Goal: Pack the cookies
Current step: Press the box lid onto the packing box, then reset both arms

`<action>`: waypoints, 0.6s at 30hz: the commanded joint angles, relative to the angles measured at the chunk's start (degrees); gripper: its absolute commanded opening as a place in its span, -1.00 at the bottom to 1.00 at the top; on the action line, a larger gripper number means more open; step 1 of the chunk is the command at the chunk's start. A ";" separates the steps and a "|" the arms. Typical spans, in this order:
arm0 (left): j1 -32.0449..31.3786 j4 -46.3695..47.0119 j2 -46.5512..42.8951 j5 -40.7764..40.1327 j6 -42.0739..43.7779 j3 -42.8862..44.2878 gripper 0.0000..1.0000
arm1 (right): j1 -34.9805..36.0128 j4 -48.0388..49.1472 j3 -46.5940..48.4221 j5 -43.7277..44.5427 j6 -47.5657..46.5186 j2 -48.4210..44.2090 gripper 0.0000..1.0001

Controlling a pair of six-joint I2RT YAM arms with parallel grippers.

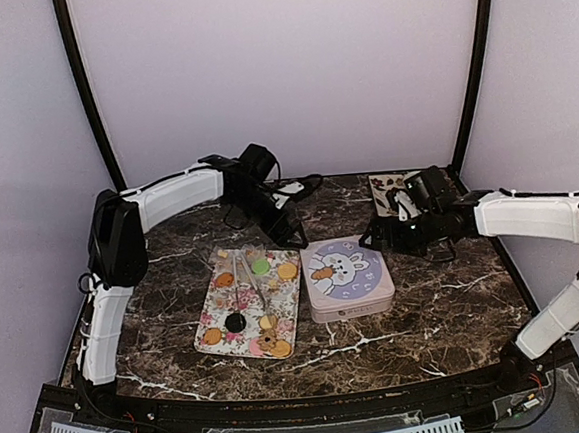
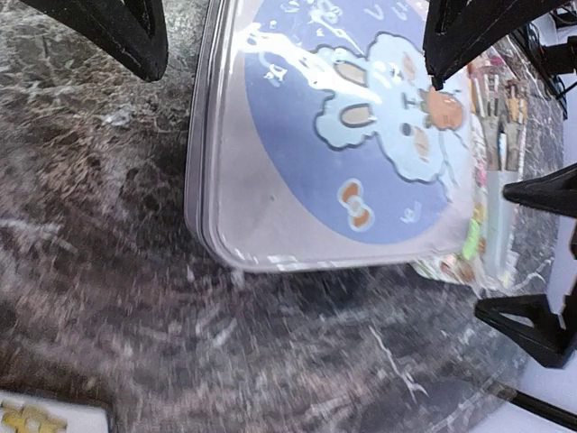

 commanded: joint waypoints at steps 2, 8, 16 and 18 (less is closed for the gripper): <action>9.18 -3.76 -14.03 2.39 -2.97 -6.30 0.98 | -0.95 1.82 0.32 8.82 -2.63 -9.98 0.99; 22.89 8.30 -29.54 1.57 -3.49 -27.89 0.98 | -6.73 3.04 -4.97 23.47 -3.77 -18.27 0.99; 36.49 43.91 -47.01 -3.98 -3.14 -65.38 0.98 | -10.82 31.11 -29.29 55.21 -16.13 -28.79 0.99; 37.77 52.45 -49.78 -7.52 -2.67 -72.18 0.98 | -11.57 41.30 -35.33 61.18 -18.82 -30.28 0.99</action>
